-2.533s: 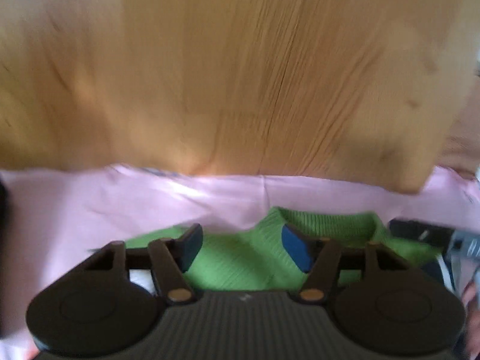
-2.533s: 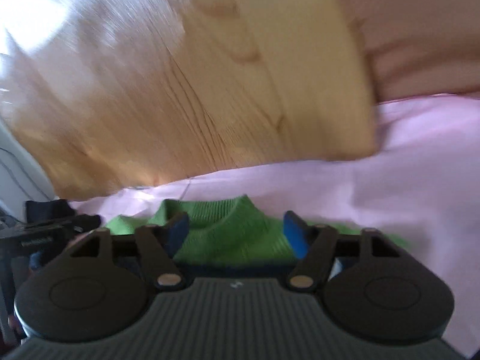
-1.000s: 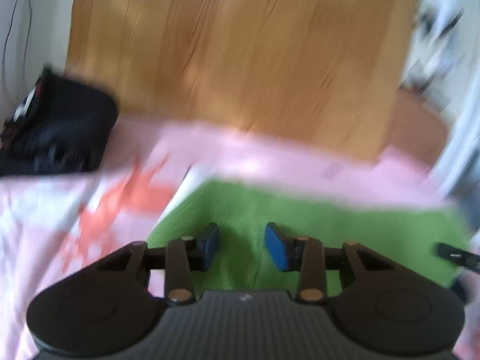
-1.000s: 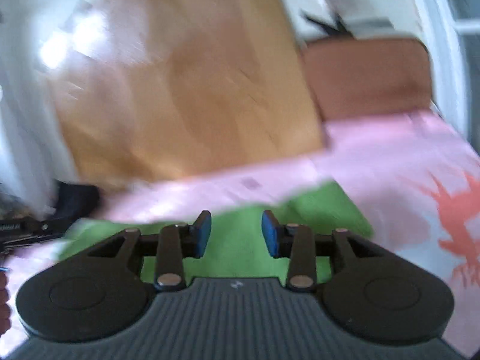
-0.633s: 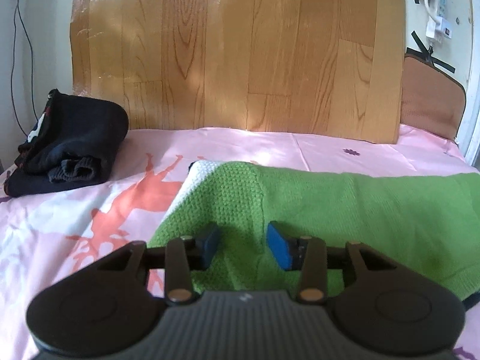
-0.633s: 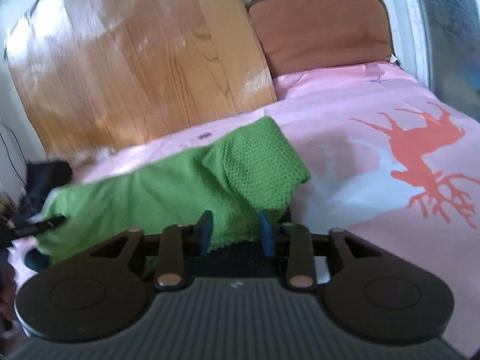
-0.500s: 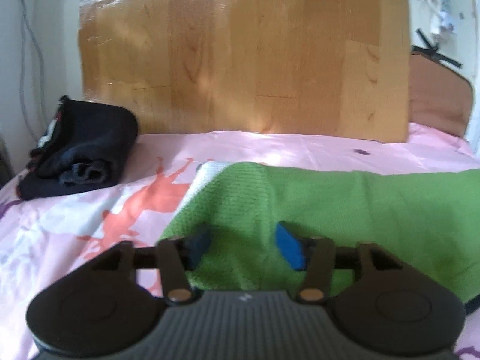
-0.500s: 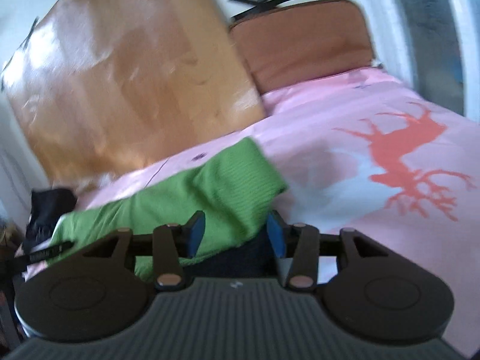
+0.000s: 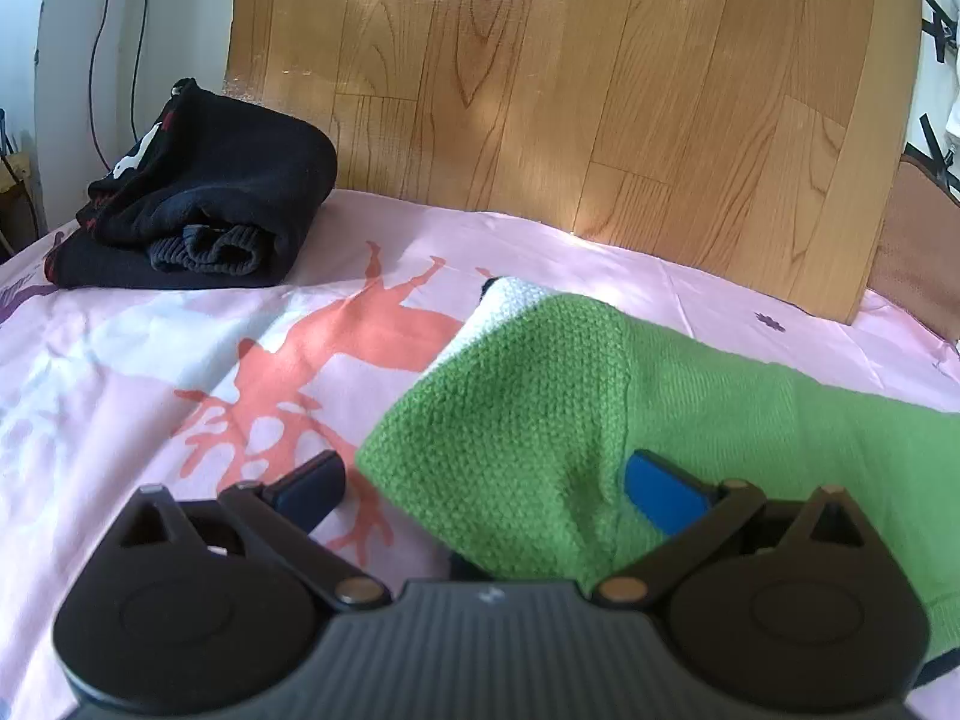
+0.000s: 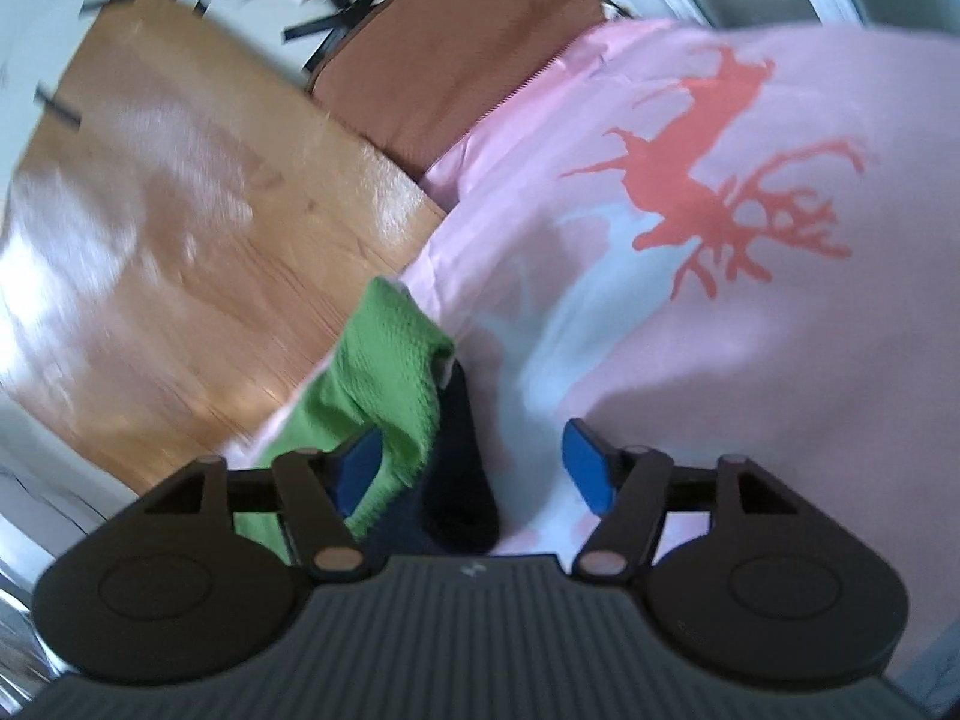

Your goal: Fold small clothes

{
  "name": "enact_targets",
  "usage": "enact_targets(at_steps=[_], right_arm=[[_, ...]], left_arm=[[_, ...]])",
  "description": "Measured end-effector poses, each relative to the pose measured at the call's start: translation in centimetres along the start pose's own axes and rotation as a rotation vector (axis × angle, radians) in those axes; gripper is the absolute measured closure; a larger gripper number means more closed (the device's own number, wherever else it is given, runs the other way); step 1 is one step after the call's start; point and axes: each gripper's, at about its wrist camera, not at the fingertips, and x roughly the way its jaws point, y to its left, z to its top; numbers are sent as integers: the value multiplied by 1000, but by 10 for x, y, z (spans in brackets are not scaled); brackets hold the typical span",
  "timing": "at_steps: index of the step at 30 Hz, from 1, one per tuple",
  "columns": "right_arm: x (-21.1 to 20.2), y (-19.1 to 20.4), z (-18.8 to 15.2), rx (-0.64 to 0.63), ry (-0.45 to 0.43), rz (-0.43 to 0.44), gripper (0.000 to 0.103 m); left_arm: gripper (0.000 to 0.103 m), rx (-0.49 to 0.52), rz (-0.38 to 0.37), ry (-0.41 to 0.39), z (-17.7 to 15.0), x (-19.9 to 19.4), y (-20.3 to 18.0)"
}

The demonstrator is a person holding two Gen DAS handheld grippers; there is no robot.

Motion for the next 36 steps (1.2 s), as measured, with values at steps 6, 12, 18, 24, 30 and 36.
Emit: enact_targets(at_steps=[6, 12, 18, 24, 30, 36], right_arm=[[10, 7, 6, 26, 46, 10, 22], [31, 20, 7, -44, 65, 9, 24], [48, 33, -5, -120, 119, -18, 72], [36, 36, -3, -66, 110, 36, 79], [30, 79, -8, -286, 60, -4, 79], [43, 39, -18, -206, 78, -70, 75]], left_arm=[[0, -4, 4, -2, 0, 0, -1], [0, -5, 3, -2, 0, 0, 0], [0, -5, 4, -2, 0, 0, 0], [0, -8, 4, -2, 0, 0, -1], [0, -11, -3, -3, 0, -1, 0], [0, -10, -2, -4, 0, -1, 0]])
